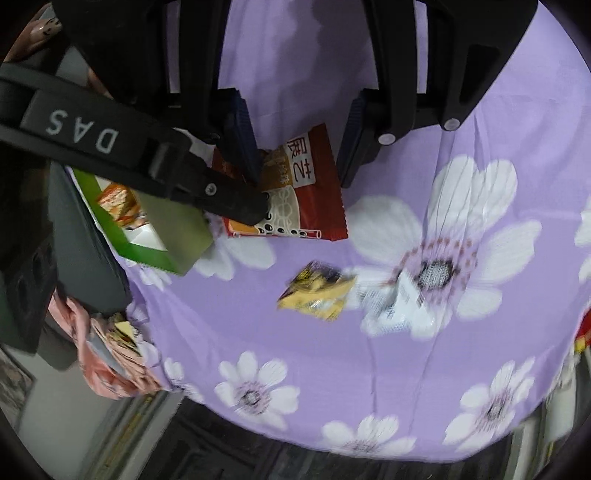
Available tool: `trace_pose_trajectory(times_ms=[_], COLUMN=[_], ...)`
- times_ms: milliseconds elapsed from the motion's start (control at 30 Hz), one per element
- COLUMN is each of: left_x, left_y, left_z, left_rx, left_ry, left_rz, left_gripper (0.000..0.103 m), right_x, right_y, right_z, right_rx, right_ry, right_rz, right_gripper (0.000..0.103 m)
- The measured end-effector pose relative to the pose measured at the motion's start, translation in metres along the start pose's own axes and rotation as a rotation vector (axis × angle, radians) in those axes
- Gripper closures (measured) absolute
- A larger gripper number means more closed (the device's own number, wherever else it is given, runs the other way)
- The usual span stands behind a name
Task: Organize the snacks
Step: 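Carry the red pack into the white box and open the right gripper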
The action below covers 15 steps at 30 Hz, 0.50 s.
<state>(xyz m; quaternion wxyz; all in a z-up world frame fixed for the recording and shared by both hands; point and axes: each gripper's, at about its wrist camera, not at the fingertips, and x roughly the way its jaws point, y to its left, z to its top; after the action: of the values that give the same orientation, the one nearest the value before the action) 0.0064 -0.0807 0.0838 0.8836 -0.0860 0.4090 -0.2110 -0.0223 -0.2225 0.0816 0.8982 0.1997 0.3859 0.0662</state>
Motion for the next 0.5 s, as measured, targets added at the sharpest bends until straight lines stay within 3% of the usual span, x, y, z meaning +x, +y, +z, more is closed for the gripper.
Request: trace_pose_trajectory(times_ms=[267, 500], left_x=[-0.019, 0.001], left_y=[-0.063, -0.119], left_z=[0.026, 0.030], left_rx=[0.160, 0.267], left_ry=[-0.081, -0.063], left_rz=[-0.072, -0.181], left_gripper=[0.062, 0.063], right_x=[-0.073, -0.115], right_y=[-0.026, -0.069], right_z=[0.012, 0.013], right_rx=[0.038, 0.134], right_ry=[-0.198, -0.296], right_rz=[0.002, -0.100], right_gripper=[0.061, 0.061])
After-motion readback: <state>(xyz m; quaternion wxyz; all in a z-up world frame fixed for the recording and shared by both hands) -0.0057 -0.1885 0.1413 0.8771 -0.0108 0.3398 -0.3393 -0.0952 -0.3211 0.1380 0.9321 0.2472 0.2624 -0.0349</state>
